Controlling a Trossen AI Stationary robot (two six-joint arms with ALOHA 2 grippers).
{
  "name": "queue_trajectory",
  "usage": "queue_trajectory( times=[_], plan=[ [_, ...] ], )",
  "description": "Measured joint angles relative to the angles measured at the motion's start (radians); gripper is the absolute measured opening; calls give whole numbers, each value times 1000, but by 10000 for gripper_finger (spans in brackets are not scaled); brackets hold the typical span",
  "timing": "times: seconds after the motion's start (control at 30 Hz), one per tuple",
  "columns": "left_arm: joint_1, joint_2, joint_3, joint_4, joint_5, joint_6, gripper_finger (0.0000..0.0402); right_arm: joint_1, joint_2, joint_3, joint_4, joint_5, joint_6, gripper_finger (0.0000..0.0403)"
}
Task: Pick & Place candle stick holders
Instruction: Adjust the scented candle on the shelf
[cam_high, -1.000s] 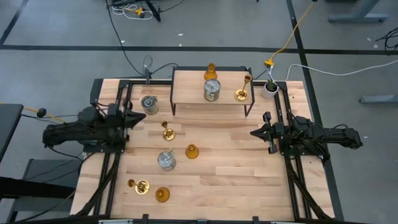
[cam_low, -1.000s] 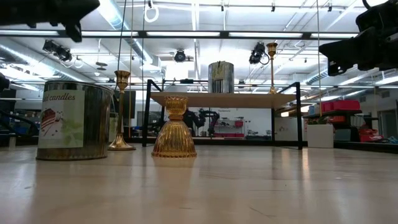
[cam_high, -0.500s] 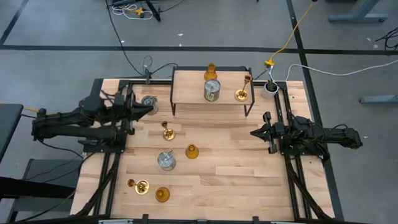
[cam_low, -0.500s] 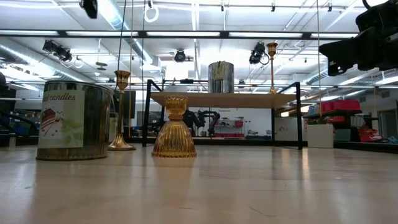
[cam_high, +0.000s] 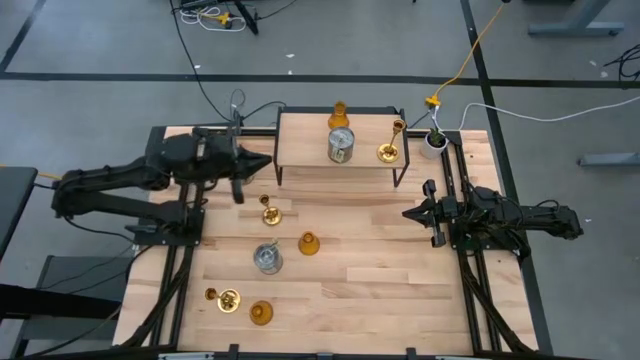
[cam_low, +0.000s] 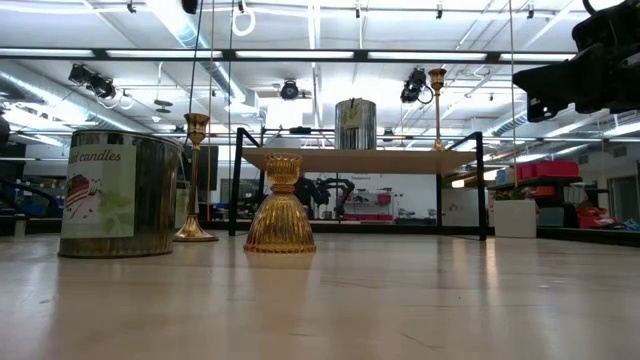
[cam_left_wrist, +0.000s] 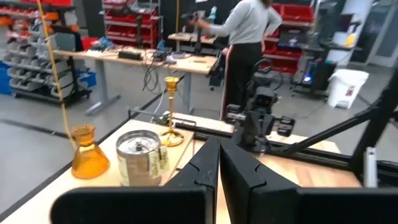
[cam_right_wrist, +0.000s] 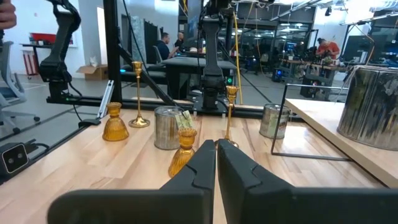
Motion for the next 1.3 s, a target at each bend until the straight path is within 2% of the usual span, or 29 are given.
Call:
queue_trajectory(
  times=[0.57, 0.83, 1.13, 1.3],
  plan=[
    [206, 290, 248, -102, 135, 38, 18, 0, 0, 0, 0, 0, 0, 22],
    [252, 408, 402, -156, 196, 147, 18, 0, 0, 0, 0, 0, 0, 22],
    [294, 540, 486, -152, 282, 204, 18, 0, 0, 0, 0, 0, 0, 22],
    [297, 617, 541, -152, 289, 216, 18, 0, 0, 0, 0, 0, 0, 22]
  ],
)
